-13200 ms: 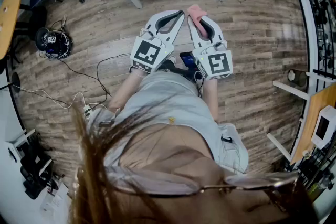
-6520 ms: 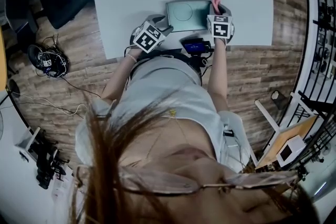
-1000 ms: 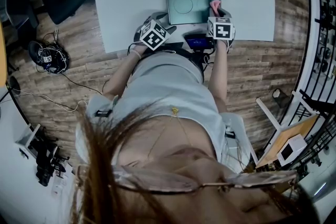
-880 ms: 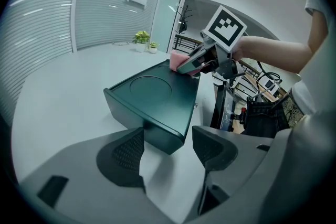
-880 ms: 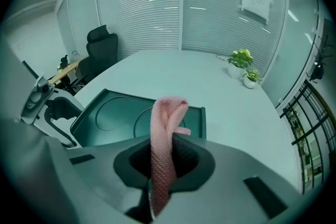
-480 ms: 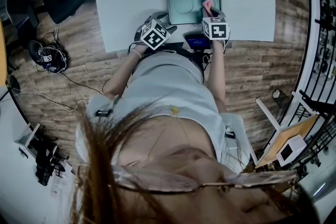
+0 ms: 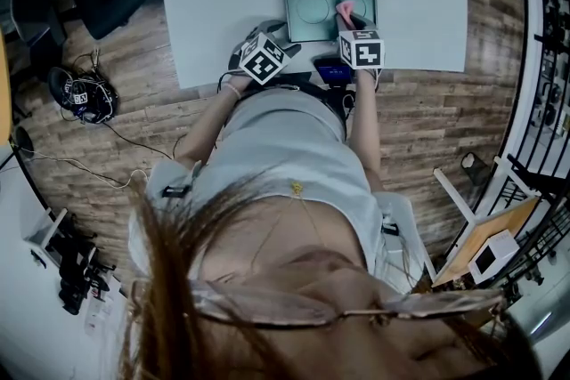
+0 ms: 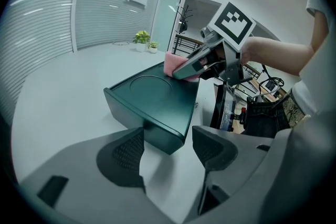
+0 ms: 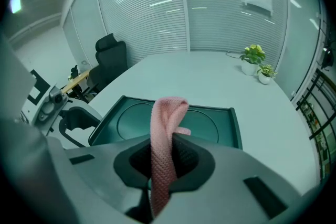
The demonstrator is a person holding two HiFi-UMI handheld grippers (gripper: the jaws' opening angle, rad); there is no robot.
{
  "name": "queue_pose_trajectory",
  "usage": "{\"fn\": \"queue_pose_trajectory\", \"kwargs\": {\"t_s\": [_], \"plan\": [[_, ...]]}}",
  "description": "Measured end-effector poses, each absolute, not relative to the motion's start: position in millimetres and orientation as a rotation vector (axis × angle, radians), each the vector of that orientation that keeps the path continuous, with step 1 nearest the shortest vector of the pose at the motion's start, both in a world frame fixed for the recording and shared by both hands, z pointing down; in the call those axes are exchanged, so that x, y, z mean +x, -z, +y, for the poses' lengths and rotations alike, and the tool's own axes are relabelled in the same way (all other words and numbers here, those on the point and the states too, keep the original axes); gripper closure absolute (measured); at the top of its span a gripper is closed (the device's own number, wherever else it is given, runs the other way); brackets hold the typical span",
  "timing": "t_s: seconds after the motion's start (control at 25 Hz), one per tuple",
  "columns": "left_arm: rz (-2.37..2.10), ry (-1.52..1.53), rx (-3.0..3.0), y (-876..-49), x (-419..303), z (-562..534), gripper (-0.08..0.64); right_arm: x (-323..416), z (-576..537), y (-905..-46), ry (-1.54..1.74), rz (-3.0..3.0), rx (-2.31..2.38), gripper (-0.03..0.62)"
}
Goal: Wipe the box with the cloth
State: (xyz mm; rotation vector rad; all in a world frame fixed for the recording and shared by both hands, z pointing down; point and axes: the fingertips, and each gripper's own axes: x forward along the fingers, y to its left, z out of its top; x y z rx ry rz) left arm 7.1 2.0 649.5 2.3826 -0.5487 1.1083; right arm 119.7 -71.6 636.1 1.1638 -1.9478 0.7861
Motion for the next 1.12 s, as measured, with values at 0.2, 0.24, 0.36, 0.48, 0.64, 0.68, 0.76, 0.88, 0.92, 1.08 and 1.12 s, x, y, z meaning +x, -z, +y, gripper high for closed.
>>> {"fn": "queue_pose_trajectory", "kwargs": {"t_s": [0.2, 0.24, 0.36, 0.48, 0.64, 0.68, 0.76, 0.88, 0.92, 1.08, 1.12], "plan": [[-0.55, -1.108, 2.384, -649, 7, 3, 0.275, 106, -71, -633, -0.808, -1.999, 1.124, 0.554], [-0.55, -1.108, 2.383, -649, 7, 3, 0.275, 102, -70, -633, -0.825, -2.011, 1.112, 0.554], [-0.55, -1.105, 2.383, -649, 7, 3, 0.275, 91, -67, -632, -0.835, -2.031, 1.088, 0.554], [-0.551, -1.103, 2.383, -649, 6, 3, 0.275, 83, -66, -633, -0.816, -2.035, 1.07, 0.554], [-0.554, -1.108, 2.388, -650, 7, 3, 0.275, 74, -65, -634, -0.819, -2.046, 1.045, 0.554], [-0.556, -1.108, 2.389, -650, 7, 4, 0.275, 71, -65, -634, -0.819, -2.049, 1.035, 0.554], [-0.561, -1.109, 2.389, -649, 7, 3, 0.275, 65, -64, -635, -0.813, -2.052, 1.01, 0.554], [-0.56, -1.112, 2.388, -649, 8, 3, 0.275, 56, -63, -636, -0.798, -2.051, 0.98, 0.554], [-0.559, -1.111, 2.387, -649, 8, 3, 0.275, 54, -63, -636, -0.795, -2.05, 0.974, 0.554], [-0.557, -1.112, 2.387, -651, 8, 3, 0.275, 49, -63, -637, -0.789, -2.046, 0.969, 0.554], [-0.557, -1.112, 2.387, -651, 9, 3, 0.275, 48, -63, -637, -0.792, -2.047, 0.967, 0.554]]}}
